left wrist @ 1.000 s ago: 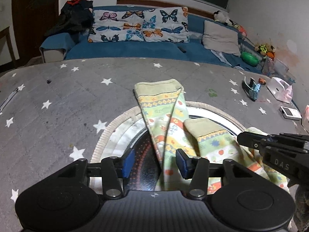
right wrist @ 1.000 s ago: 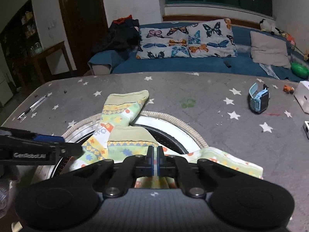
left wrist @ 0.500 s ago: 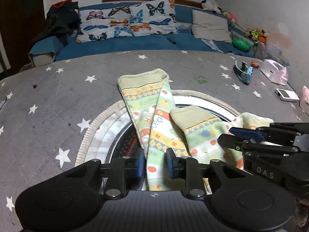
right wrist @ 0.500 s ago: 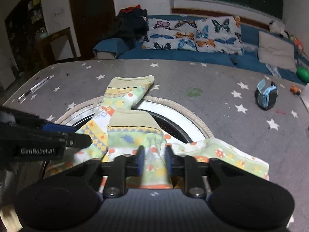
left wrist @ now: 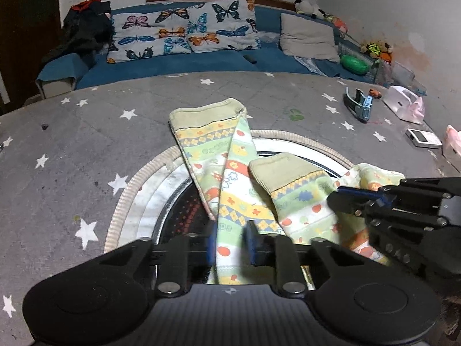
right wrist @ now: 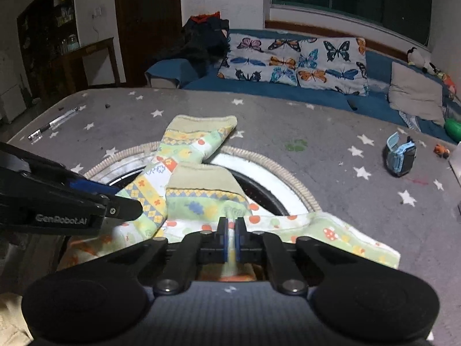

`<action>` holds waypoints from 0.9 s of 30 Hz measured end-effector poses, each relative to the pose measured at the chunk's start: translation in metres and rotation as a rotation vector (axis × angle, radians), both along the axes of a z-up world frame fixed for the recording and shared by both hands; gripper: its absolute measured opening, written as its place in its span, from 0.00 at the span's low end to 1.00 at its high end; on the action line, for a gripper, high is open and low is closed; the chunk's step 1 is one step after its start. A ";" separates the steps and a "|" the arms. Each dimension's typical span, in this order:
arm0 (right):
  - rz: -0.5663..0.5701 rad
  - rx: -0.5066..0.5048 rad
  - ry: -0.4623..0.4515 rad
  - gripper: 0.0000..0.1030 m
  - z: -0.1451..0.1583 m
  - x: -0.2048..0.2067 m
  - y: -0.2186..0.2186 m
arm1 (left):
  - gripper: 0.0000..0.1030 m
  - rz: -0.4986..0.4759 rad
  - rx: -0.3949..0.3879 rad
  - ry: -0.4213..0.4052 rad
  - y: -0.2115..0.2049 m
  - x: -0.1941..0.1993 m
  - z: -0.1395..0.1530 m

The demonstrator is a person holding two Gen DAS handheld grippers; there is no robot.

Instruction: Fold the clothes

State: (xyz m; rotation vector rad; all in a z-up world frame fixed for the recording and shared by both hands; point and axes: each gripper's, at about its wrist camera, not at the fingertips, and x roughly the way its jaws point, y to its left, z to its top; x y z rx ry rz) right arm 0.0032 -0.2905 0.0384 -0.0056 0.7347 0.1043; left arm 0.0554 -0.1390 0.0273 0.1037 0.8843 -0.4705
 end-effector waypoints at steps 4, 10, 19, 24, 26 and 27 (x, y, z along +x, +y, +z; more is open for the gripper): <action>-0.017 0.014 -0.046 0.02 0.014 -0.012 -0.007 | 0.07 0.003 -0.031 -0.019 0.005 -0.003 0.004; -0.070 0.039 -0.123 0.02 0.047 -0.046 -0.031 | 0.05 0.056 -0.074 -0.051 0.030 -0.016 0.019; -0.205 0.065 -0.227 0.02 0.083 -0.142 -0.084 | 0.04 0.195 -0.158 -0.105 0.108 -0.069 0.047; -0.312 0.076 -0.250 0.02 0.084 -0.195 -0.119 | 0.00 0.303 -0.176 -0.136 0.164 -0.112 0.052; -0.355 0.082 -0.239 0.02 0.078 -0.211 -0.133 | 0.00 0.327 -0.172 -0.135 0.181 -0.129 0.050; -0.377 0.083 -0.225 0.02 0.072 -0.219 -0.139 | 0.00 0.337 -0.168 -0.134 0.189 -0.138 0.049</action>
